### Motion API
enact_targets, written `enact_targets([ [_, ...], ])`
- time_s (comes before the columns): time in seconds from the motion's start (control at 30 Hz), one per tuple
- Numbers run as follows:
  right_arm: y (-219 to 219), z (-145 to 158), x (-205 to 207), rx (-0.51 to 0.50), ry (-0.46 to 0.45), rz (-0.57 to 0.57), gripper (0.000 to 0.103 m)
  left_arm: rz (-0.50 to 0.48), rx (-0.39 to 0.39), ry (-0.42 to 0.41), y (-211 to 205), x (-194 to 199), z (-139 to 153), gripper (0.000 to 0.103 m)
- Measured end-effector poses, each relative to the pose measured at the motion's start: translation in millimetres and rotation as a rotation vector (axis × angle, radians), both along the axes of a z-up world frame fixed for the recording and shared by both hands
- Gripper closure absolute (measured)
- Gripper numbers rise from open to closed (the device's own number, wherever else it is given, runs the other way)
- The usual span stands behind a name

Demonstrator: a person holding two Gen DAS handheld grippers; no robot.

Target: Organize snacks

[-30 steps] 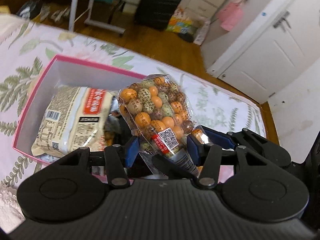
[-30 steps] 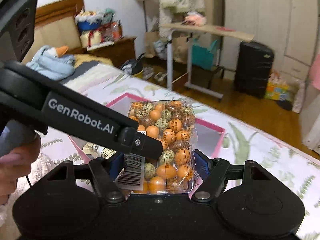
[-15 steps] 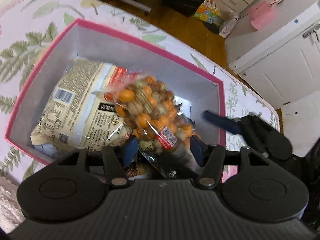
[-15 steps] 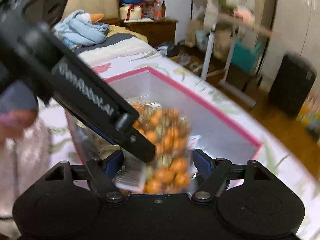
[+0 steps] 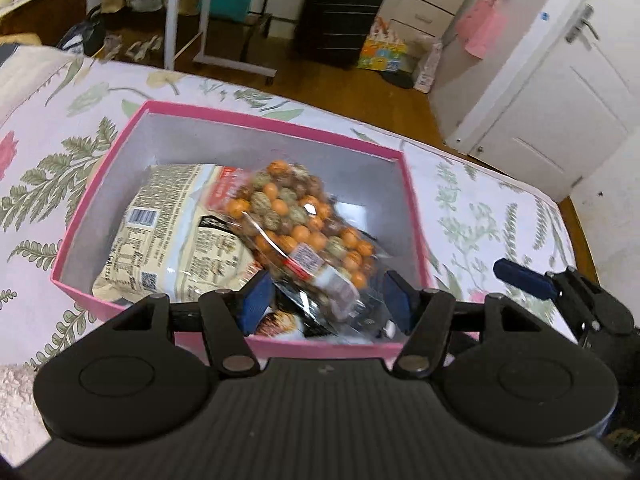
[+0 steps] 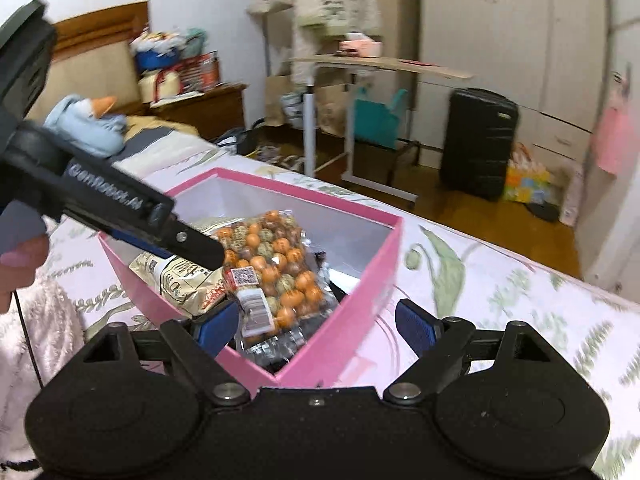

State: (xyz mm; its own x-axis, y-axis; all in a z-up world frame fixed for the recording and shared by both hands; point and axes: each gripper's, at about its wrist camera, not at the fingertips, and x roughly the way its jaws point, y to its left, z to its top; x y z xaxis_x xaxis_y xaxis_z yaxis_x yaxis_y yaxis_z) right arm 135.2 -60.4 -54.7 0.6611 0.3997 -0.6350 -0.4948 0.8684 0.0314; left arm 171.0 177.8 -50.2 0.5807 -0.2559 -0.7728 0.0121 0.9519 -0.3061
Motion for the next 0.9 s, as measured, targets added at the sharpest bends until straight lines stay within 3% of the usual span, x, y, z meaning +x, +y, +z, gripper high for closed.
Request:
enact_targets([
  [0.27, -35.8, 37.9, -23.0, 0.016, 0.013, -0.133, 0.014, -0.082, 0.025, -0.04, -29.8, -31.1, 45.5, 0.042],
  [0.53, -58.6, 71.2, -51.6, -0.032, -0.047, -0.235, 0.014, -0.13, 0.062, -0.097, -54.8, -69.4, 81.0, 0.041],
  [0.9, -75.3, 84.3, -84.6, -0.003, -0.057, -0.302, 0.014, -0.189, 0.09, -0.106, -84.0, -104.7, 84.4, 0.04],
])
